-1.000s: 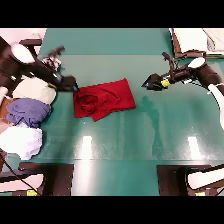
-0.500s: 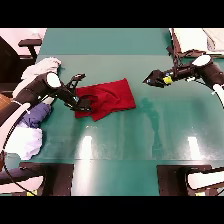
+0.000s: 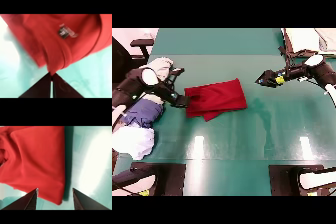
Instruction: Fold the shirts.
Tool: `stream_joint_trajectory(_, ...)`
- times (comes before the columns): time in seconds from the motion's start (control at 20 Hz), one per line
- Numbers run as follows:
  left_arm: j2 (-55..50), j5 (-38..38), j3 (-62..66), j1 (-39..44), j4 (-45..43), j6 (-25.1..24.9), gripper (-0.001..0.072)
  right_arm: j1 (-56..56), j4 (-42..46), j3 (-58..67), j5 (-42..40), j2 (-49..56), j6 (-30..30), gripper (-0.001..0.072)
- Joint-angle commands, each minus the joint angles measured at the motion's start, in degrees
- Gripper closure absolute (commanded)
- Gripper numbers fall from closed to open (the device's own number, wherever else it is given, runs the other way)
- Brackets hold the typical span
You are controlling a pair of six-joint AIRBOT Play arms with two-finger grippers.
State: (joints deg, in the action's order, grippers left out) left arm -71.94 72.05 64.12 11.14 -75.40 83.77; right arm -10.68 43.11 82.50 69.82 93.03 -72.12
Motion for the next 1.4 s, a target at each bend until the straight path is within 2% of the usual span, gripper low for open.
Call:
stream_joint_trajectory(0.0,3.23,7.96,-0.24,-1.77,-5.6,-0.2,0.0682,-0.02,0.0,-0.02,-0.83,-0.04,0.0,0.0226)
stream_joint_trajectory(0.05,3.23,7.8,-0.85,-1.77,-5.38,-0.17,0.06,-0.22,0.0,-0.02,-0.83,-0.04,-0.02,0.0226)
stream_joint_trajectory(0.1,3.13,7.06,-1.36,-1.77,-4.68,0.13,0.0258,-0.28,0.0,-0.02,-0.72,-0.04,0.0,0.0225)
stream_joint_trajectory(0.15,3.15,5.18,-1.7,-1.77,-4.48,0.42,0.0056,-0.31,0.0,-0.02,-0.52,-0.04,0.0,0.0201)
stream_joint_trajectory(0.2,3.15,3.41,-1.46,-1.77,-4.22,0.46,0.0142,-0.31,0.0,-0.04,-0.24,-0.02,0.0,0.0103)
stream_joint_trajectory(0.25,3.15,1.73,-0.46,-1.77,-3.87,0.46,0.0232,-0.31,-0.04,-0.04,-0.02,0.2,-0.09,0.0097)
stream_joint_trajectory(0.4,3.15,-1.62,5.14,-1.77,1.79,0.26,0.0229,-1.49,-0.02,-0.04,2.51,3.3,-1.49,0.0097)
stream_joint_trajectory(0.55,3.15,-4.17,8.09,-1.77,7.58,0.2,0.0231,-5.44,-0.11,-0.04,1.03,8.26,-2.4,0.0098)
stream_joint_trajectory(0.6,3.13,-4.46,8.09,-1.77,7.98,0.2,0.0361,-7.06,-0.55,-0.02,-0.07,10.29,-2.56,0.0098)
stream_joint_trajectory(0.65,3.15,-4.35,8.09,-1.77,8.04,-0.31,0.0635,-8.33,-2.58,-0.02,-1.03,12.31,-2.56,0.0098)
stream_joint_trajectory(0.7,3.15,-4.37,8.09,-1.77,8.48,-0.87,0.0673,-9.53,-6.08,-0.02,-2.23,14.43,-2.47,0.0098)
stream_joint_trajectory(0.85,3.13,-4.81,8.09,-1.77,8.83,-0.85,0.0674,-13.05,-17.05,0.0,-5.6,18.97,0.63,0.0135)
stream_joint_trajectory(0.95,3.13,-6.05,8.07,-1.77,10.12,-0.85,0.0674,-15.63,-20.76,0.48,-7.87,20.37,2.27,0.0141)
stream_joint_trajectory(1.05,3.13,-7.08,8.07,-1.75,12.11,-0.87,0.0676,-17.2,-20.41,3.74,-8.37,21.44,3.82,0.0351)
stream_joint_trajectory(1.15,3.13,-7.78,8.09,-1.01,12.57,-0.92,0.0684,-17.11,-20.31,7.54,-8.31,21.44,5.22,0.0696)
stream_joint_trajectory(1.25,3.13,-9.09,8.09,1.07,12.5,-0.92,0.0684,-15.63,-16.7,11.69,-7.74,20.7,3.58,0.0696)
stream_joint_trajectory(1.35,3.13,-9.99,8.09,3.8,12.46,-0.85,0.0685,-13.22,-8.63,13.64,-7.89,17.73,-0.35,0.0696)
